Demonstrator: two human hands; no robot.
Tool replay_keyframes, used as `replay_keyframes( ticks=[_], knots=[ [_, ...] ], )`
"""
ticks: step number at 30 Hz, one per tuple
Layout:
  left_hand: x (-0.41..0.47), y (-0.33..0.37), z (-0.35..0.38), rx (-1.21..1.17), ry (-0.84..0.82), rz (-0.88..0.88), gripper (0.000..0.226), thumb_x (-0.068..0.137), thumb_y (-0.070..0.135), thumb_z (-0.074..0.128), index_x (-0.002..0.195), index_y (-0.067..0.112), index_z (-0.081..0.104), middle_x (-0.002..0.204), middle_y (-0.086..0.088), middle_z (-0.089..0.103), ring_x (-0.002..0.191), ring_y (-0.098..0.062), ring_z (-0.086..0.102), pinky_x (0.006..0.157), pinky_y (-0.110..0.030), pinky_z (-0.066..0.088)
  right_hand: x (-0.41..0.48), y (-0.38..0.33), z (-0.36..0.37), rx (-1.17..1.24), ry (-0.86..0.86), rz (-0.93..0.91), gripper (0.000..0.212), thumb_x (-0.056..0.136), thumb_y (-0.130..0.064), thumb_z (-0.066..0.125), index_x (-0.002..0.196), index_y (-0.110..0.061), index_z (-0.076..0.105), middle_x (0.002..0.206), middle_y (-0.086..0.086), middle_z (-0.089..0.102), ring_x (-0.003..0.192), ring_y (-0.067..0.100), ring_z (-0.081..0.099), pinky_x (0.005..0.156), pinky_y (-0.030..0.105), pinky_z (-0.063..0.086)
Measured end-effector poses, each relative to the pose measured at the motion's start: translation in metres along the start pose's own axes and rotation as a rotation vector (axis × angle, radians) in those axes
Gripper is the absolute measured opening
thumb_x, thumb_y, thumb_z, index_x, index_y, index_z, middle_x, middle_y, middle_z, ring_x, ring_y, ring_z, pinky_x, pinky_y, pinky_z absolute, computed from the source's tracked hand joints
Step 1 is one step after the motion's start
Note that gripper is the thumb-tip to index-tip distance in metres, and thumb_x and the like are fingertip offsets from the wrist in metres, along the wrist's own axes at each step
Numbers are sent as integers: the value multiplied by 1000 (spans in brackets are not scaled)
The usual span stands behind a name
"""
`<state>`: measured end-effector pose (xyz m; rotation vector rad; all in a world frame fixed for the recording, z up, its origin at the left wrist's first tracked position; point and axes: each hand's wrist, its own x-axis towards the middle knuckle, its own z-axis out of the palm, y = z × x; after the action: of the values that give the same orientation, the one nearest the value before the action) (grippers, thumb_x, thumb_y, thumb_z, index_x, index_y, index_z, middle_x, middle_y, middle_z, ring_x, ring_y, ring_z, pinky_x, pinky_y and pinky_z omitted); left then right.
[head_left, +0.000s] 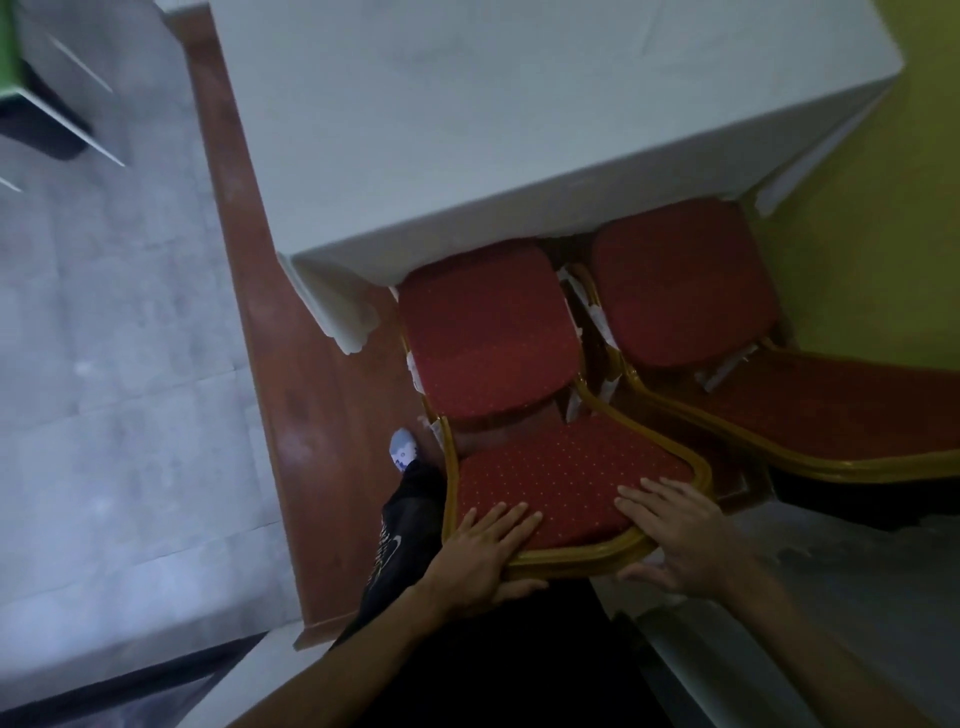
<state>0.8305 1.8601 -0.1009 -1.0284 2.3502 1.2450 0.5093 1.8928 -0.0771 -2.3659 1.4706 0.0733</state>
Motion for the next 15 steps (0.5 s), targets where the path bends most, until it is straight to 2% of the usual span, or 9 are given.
replay_keyframes(
  ticks=[9,15],
  knots=[
    [22,2,-15,-22,97,7,84,89,78,29,157,33,10,163,4,15,150,-21,14,121,-46,7,11,17,-10,-7,51,61,93,83,-87,36,122,-10,70,126,6,68,114,30,65,98,47,48],
    [35,5,-27,-49,172,-11,83,88,79,31,156,33,17,162,4,21,148,-18,18,121,-42,8,25,32,-19,40,76,64,89,81,-87,42,123,-13,69,128,2,66,116,29,62,97,48,49]
  ],
)
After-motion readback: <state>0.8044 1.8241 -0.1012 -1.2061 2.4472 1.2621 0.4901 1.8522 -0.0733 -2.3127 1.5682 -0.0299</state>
